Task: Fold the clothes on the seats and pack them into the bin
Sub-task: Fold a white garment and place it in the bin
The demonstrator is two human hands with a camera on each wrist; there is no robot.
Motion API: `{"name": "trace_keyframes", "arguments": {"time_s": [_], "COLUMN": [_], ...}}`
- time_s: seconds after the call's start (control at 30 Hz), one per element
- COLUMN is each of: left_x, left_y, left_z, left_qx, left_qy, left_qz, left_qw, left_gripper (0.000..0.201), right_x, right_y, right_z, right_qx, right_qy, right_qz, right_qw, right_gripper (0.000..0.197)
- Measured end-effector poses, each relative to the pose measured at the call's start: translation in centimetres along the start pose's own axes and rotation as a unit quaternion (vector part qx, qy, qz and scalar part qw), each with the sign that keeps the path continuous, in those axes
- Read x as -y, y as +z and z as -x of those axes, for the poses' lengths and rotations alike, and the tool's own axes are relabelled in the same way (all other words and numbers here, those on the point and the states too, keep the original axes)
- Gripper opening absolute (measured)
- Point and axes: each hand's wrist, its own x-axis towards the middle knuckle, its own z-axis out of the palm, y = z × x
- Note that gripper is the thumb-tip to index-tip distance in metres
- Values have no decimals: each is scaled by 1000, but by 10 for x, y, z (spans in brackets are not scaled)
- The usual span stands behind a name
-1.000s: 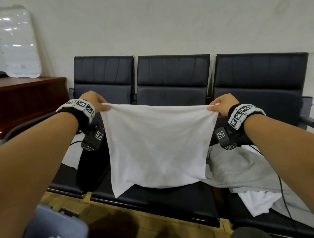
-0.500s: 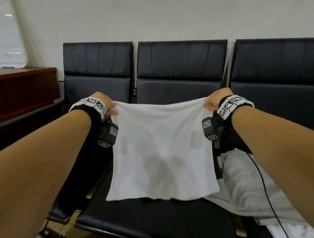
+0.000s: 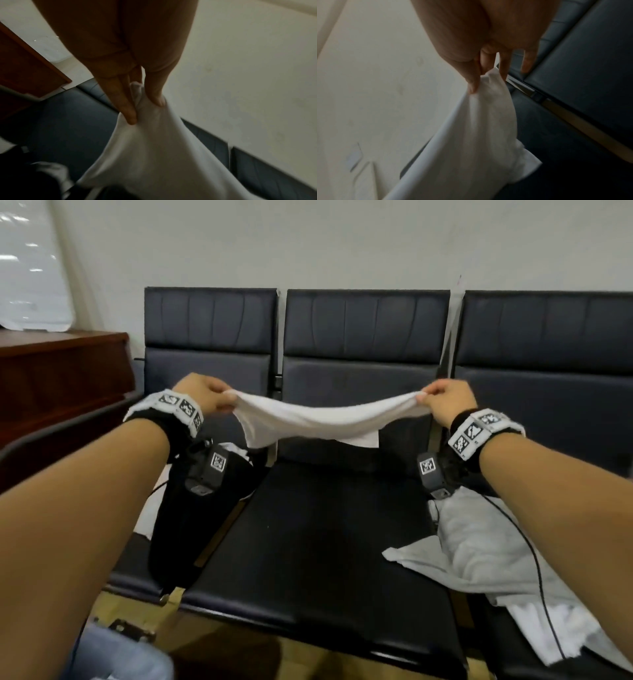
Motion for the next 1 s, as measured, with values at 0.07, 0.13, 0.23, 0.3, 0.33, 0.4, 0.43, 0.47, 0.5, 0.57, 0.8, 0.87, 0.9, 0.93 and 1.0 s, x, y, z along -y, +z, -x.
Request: {"name": "trace_keyframes", "arguments": {"time_s": [0.07,0.13,0.23,0.3,0.33,0.4,0.43,0.47,0.5,0.57,0.8,0.87,0.9,0.93,1.0], "left_x": [21,44,76,94,103,116,121,124,125,117,82,87,90,94,104], "left_y": [13,33,68,88,95,98,98,97,96,99,132,147,154,159,168], "left_z": [35,71,124,150,160,173,177,180,181,178,156,155,156,158,163], "left_qx": [39,62,112,172,201,249,270,287,300,324,324,334,346,359,371], "left_qy": [-17,-42,-111,-138,-144,-154,-155,-152,-153,-151,-91,-95,-98,-102,-113], "left_qz": [-57,-99,-96,-149,-180,-231,-256,-275,-288,-305,-372,-341,-336,-343,-377], "left_qw": [998,992,983,964,952,928,915,905,896,883,865,874,870,862,841], "left_gripper": [16,18,17,20,21,23,22,21,20,30,63,82,94,105,116], "right_x": [-23,-46,-85,-104,-111,-109,-105,-100,-94,-84,-80,-84,-88,-93,-106], "right_y": [9,23,51,63,66,66,66,67,69,77,127,142,147,151,151], "right_z": [36,78,138,168,176,182,181,179,178,177,173,176,177,178,182], "right_qx": [48,110,206,273,305,347,360,373,389,415,365,388,406,429,466], "right_qy": [24,64,82,83,81,60,46,33,24,12,-4,-3,-2,-2,-6], "right_qz": [39,100,235,282,296,326,341,360,381,413,356,342,339,343,362], "right_qw": [998,987,946,916,902,877,867,855,839,811,860,856,849,836,808], "right_gripper": [22,19,11,6,9,14,16,18,22,29,52,67,75,83,94]}}
